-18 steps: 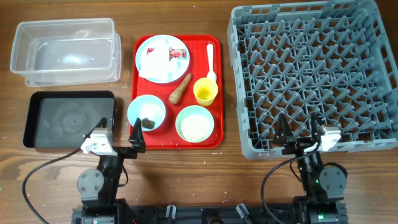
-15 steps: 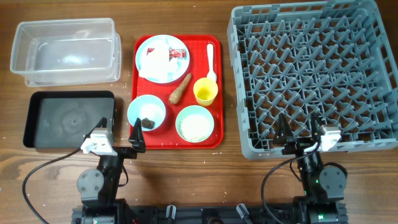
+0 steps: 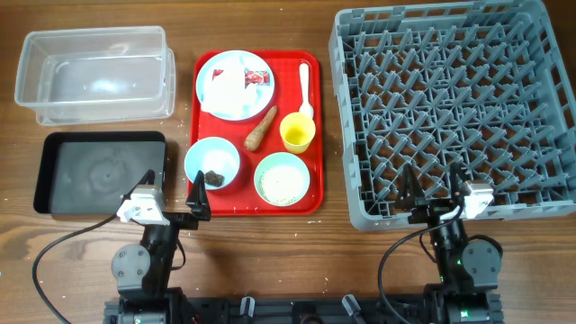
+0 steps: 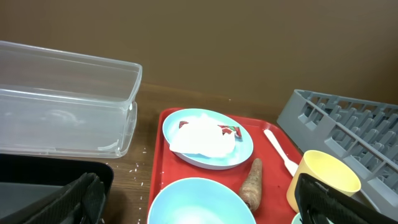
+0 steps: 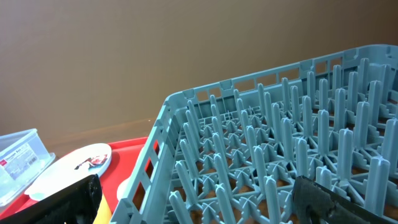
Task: Sort waste into correct bins and load items into the dishwasher rack
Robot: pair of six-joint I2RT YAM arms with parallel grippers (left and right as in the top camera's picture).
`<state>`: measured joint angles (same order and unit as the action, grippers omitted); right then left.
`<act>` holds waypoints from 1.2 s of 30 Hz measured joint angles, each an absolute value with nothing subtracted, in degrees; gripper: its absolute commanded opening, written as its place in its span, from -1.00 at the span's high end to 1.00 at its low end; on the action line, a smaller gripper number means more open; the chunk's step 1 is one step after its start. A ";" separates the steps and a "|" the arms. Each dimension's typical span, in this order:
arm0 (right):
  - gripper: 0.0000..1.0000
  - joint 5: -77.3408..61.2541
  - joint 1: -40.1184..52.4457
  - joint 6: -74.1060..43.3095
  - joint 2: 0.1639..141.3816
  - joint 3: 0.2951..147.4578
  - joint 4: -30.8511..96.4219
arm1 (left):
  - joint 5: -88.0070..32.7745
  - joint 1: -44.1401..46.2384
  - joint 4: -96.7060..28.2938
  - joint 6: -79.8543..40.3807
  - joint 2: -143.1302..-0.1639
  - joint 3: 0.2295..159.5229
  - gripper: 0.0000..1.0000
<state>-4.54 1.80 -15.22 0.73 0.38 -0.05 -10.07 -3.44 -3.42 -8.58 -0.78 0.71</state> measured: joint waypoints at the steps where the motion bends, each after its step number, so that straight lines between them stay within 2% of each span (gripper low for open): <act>1: -0.99 -4.54 1.83 -15.20 0.73 0.38 -0.05 | -10.07 -3.44 -3.42 -8.58 -0.78 0.71 -1.00; 21: -1.00 -3.16 1.83 -15.09 0.73 0.38 -0.49 | -10.11 -3.44 -2.79 -8.62 -0.78 0.69 -1.00; 28: -0.99 -8.58 1.80 -9.08 0.93 1.43 -2.81 | -11.20 -3.44 -4.08 -10.37 -1.45 1.50 -1.00; 32: -0.99 -9.93 1.80 -5.98 4.86 8.84 -3.05 | -11.42 -3.44 -4.67 -10.37 -9.06 8.40 -1.00; 33: -1.00 -10.70 1.80 -3.49 10.70 14.66 -2.76 | -11.42 -3.44 -4.60 -10.37 -11.33 10.39 -1.00; 36: -0.99 -11.51 1.78 -1.50 19.66 22.37 1.67 | -12.10 -3.44 -6.00 -10.39 -27.16 22.92 -1.00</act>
